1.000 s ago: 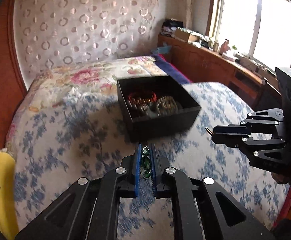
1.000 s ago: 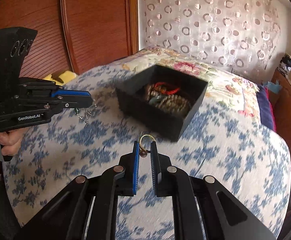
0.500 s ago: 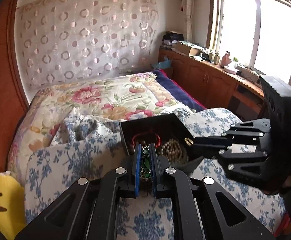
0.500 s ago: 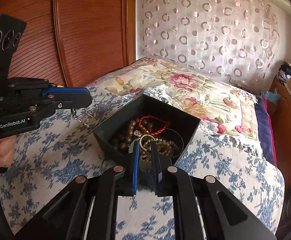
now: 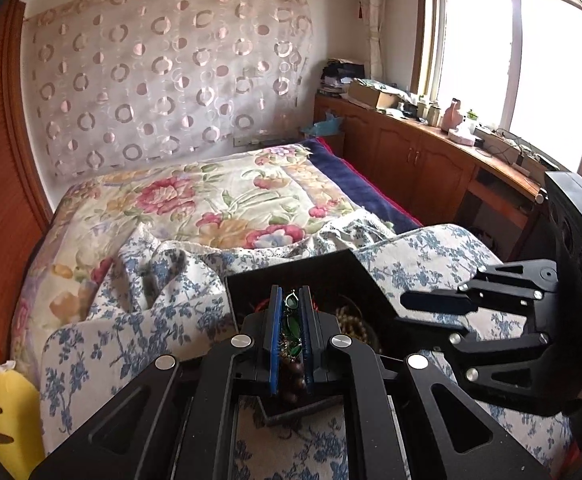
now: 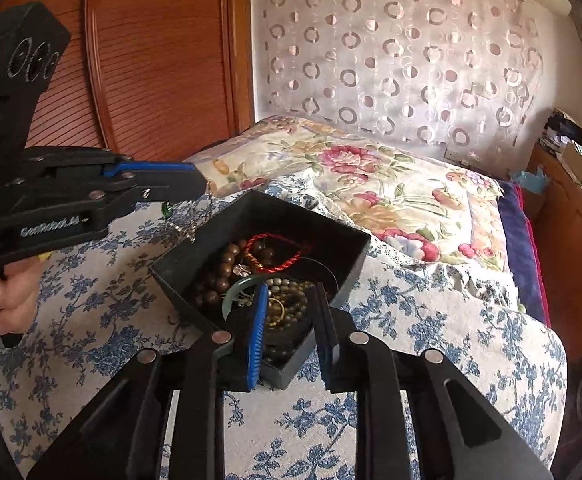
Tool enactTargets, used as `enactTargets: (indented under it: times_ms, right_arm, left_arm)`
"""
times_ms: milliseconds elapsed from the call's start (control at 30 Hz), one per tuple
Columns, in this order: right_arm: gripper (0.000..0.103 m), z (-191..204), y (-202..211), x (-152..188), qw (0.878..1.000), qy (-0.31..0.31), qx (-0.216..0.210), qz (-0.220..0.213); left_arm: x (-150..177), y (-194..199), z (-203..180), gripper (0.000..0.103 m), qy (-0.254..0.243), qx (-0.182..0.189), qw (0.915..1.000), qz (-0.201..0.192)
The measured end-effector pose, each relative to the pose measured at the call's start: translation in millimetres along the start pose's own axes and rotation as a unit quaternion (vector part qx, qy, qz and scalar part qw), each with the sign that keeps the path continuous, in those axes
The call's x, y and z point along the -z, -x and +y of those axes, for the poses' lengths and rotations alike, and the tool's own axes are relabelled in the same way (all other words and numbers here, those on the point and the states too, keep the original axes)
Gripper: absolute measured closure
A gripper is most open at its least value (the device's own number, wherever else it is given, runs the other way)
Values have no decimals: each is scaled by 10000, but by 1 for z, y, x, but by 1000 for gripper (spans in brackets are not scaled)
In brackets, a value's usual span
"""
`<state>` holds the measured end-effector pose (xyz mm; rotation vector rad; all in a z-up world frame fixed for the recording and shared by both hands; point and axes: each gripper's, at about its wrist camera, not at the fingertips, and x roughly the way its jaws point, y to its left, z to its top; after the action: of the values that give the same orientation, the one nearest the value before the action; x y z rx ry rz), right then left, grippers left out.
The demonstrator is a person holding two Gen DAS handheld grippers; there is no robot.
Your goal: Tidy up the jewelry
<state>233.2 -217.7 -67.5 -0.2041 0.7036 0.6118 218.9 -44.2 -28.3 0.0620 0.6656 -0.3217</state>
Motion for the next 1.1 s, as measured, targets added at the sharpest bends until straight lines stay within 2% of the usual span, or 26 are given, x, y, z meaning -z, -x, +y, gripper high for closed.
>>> enactTargets:
  times_ms: [533, 600, 767, 900, 1000, 1100]
  right_arm:
    - [79, -4, 23, 16, 9997, -188, 99, -91]
    - [79, -3, 26, 16, 9997, -197, 123, -119]
    - [78, -2, 36, 19, 9991, -310, 208, -215]
    - [60, -1, 46, 23, 9975, -492, 389, -327]
    - [45, 1, 56, 25, 9957, -615, 533, -441]
    - [33, 4, 70, 26, 9933, -744, 635, -615]
  left_arm:
    - [-6, 7, -7, 93, 60, -68, 9999, -90]
    - [-5, 10, -8, 78, 45, -95, 9999, -120]
    - [3, 22, -10, 48, 85, -216, 9995, -192]
    - [14, 36, -10, 19, 167, -411, 9987, -261]
    - [21, 49, -12, 10, 185, -613, 9975, -293]
    - [29, 64, -14, 8, 213, -793, 9960, -352]
